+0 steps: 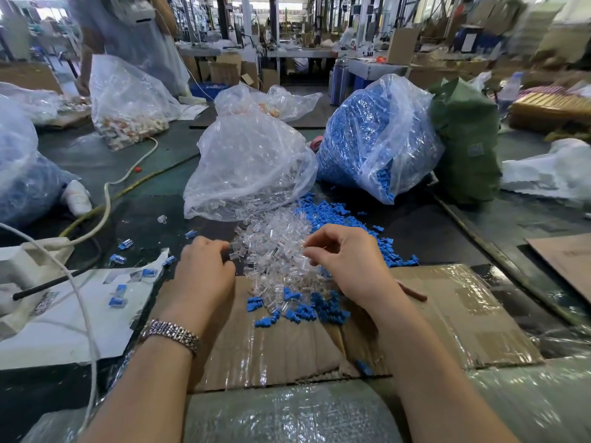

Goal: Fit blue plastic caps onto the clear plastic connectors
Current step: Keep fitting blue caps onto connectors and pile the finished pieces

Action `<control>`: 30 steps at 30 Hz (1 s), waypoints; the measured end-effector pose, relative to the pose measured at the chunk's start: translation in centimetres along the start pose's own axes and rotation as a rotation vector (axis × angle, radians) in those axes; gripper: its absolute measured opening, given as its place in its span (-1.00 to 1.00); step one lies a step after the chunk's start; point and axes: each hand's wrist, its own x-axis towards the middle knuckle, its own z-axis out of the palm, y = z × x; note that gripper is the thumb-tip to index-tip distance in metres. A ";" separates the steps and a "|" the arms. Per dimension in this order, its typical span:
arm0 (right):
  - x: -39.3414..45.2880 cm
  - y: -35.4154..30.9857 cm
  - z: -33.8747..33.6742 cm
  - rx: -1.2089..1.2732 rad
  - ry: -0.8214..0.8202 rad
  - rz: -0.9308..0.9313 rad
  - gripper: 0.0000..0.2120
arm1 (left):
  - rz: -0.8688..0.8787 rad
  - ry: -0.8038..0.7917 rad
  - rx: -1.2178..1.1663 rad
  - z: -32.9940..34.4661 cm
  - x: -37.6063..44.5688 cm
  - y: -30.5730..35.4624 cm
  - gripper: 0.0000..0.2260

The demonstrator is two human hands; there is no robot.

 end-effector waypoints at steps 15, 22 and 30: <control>0.0 0.1 0.0 0.274 -0.062 0.017 -0.93 | -0.150 -0.265 -1.136 -1.8 -0.9 1.7 -0.81; -0.2 -0.7 -0.2 0.452 -0.061 -0.153 -0.96 | -0.166 -0.548 -1.597 -1.3 -1.4 2.9 -0.87; -0.6 -0.9 0.2 0.254 -0.076 -0.298 -0.97 | -0.140 -0.573 -1.564 -1.5 -2.0 3.5 -0.85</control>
